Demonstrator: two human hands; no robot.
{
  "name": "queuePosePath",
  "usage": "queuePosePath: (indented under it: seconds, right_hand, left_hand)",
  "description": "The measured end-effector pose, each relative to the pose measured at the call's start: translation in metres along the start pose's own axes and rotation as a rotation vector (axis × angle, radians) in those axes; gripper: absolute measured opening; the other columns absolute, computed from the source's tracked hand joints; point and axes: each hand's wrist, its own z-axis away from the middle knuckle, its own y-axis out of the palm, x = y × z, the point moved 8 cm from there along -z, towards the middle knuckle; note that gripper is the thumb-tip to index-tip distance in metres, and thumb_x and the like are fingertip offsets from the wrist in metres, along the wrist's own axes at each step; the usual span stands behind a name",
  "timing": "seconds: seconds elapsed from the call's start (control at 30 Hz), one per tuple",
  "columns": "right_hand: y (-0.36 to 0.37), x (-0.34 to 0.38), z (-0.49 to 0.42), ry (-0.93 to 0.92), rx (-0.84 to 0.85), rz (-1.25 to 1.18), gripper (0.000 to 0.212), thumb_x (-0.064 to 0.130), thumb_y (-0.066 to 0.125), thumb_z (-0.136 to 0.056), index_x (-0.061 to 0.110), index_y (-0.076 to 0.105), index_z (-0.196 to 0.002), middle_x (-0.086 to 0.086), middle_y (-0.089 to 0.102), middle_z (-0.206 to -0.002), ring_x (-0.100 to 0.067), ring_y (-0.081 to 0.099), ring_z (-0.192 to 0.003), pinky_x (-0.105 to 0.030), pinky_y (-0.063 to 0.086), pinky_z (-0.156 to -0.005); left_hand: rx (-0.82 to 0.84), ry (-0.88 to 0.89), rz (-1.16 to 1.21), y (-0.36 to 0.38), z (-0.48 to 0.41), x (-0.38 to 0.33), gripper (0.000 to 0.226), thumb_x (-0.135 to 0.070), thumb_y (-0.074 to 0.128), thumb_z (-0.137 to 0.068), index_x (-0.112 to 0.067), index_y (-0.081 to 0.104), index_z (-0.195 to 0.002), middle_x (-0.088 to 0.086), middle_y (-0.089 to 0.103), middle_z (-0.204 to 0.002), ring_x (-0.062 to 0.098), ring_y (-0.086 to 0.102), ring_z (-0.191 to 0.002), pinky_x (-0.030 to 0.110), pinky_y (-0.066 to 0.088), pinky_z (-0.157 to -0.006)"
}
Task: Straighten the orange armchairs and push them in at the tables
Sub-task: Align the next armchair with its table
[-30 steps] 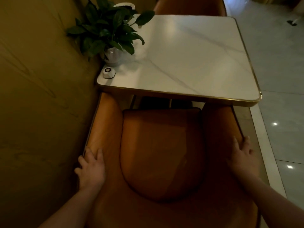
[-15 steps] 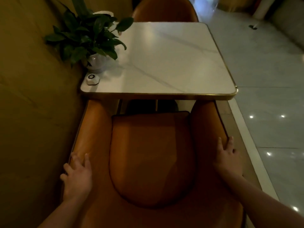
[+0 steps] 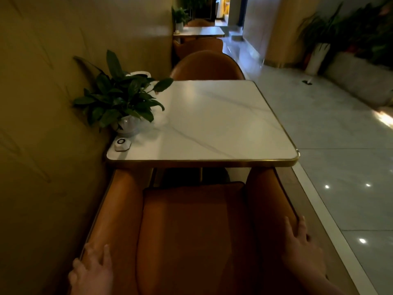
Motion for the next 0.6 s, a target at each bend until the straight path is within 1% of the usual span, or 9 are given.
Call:
queuePosePath:
  seconds: [0.1, 0.2, 0.23, 0.3, 0.37, 0.43, 0.5, 0.53, 0.6]
  right_hand:
    - [-0.006, 0.003, 0.003, 0.002, -0.028, 0.001, 0.100, 0.035, 0.063, -0.086, 0.036, -0.012, -0.152, -0.009, -0.022, -0.161, -0.034, 0.030, -0.137, -0.043, 0.043, -0.105]
    - [-0.005, 0.004, 0.004, 0.006, -0.030, 0.009, 0.096, 0.035, 0.060, -0.088, 0.037, -0.012, -0.152, -0.007, -0.022, -0.161, -0.032, 0.032, -0.135, -0.040, 0.047, -0.101]
    - [-0.005, 0.004, 0.005, 0.001, -0.033, 0.017, 0.095, 0.034, 0.058, -0.089, 0.037, -0.013, -0.152, -0.007, -0.023, -0.161, -0.031, 0.032, -0.135, -0.039, 0.048, -0.100]
    - [-0.007, 0.004, 0.008, -0.005, -0.052, 0.025, 0.095, 0.033, 0.058, -0.089, 0.036, -0.013, -0.153, -0.008, -0.022, -0.161, -0.030, 0.036, -0.133, -0.036, 0.049, -0.098]
    - [-0.008, 0.004, 0.013, 0.005, -0.044, 0.026, 0.096, 0.037, 0.058, -0.088, 0.035, -0.013, -0.153, -0.009, -0.020, -0.161, -0.030, 0.039, -0.130, -0.035, 0.050, -0.095]
    - [-0.009, 0.004, 0.018, 0.005, -0.034, 0.018, 0.098, 0.039, 0.058, -0.087, 0.035, -0.014, -0.153, -0.009, -0.022, -0.161, -0.031, 0.040, -0.130, -0.036, 0.049, -0.098]
    - [-0.007, 0.004, 0.023, 0.015, -0.012, 0.011, 0.102, 0.046, 0.059, -0.085, 0.035, -0.016, -0.153, -0.010, -0.024, -0.160, -0.032, 0.039, -0.130, -0.038, 0.046, -0.103]
    - [-0.006, 0.004, 0.026, 0.027, 0.007, 0.009, 0.106, 0.051, 0.060, -0.083, 0.035, -0.018, -0.152, -0.011, -0.025, -0.160, -0.032, 0.039, -0.131, -0.039, 0.044, -0.105]
    - [-0.005, 0.006, 0.029, 0.045, 0.028, 0.023, 0.112, 0.061, 0.061, -0.078, 0.035, -0.020, -0.151, -0.012, -0.026, -0.159, -0.031, 0.037, -0.134, -0.038, 0.041, -0.108]
  left_hand:
    - [-0.065, 0.025, 0.081, -0.007, -0.006, -0.002, 0.078, -0.008, 0.001, -0.088, -0.037, 0.042, -0.148, 0.032, 0.021, -0.156, 0.062, 0.034, -0.121, 0.064, 0.034, -0.097]
    - [-0.069, 0.113, 0.128, 0.022, -0.013, 0.001, 0.056, -0.017, 0.024, -0.087, -0.014, 0.070, -0.119, 0.043, 0.043, -0.134, 0.070, 0.041, -0.101, 0.073, 0.035, -0.078]
    - [-0.101, 0.151, 0.186, 0.017, -0.009, -0.002, 0.055, -0.018, 0.024, -0.087, -0.011, 0.070, -0.115, 0.044, 0.045, -0.132, 0.070, 0.041, -0.099, 0.074, 0.034, -0.076]
    - [0.134, 0.116, 0.216, 0.014, 0.001, -0.001, 0.059, -0.014, 0.021, -0.091, -0.023, 0.059, -0.136, 0.039, 0.033, -0.146, 0.067, 0.038, -0.113, 0.071, 0.034, -0.089]
    - [-0.030, 0.019, 0.407, -0.006, 0.000, 0.003, 0.067, -0.007, 0.012, -0.095, -0.031, 0.026, -0.155, 0.032, 0.012, -0.159, 0.059, 0.029, -0.129, 0.061, 0.031, -0.105]
    - [-0.080, 0.048, 0.392, -0.011, -0.004, 0.003, 0.068, -0.001, 0.016, -0.092, -0.027, 0.036, -0.151, 0.039, 0.020, -0.153, 0.065, 0.035, -0.122, 0.069, 0.034, -0.097]
    - [0.055, 0.102, 0.238, 0.018, -0.018, 0.006, 0.063, 0.003, 0.024, -0.084, -0.014, 0.063, -0.131, 0.046, 0.039, -0.137, 0.070, 0.044, -0.105, 0.075, 0.041, -0.079]
    - [-0.007, 0.141, 0.194, 0.022, -0.022, 0.005, 0.059, 0.004, 0.027, -0.080, -0.005, 0.071, -0.118, 0.047, 0.046, -0.129, 0.071, 0.047, -0.097, 0.076, 0.043, -0.069]
    - [0.018, 0.148, 0.249, 0.005, -0.015, 0.010, 0.058, 0.005, 0.028, -0.081, -0.003, 0.069, -0.121, 0.047, 0.044, -0.132, 0.070, 0.046, -0.100, 0.076, 0.044, -0.071]
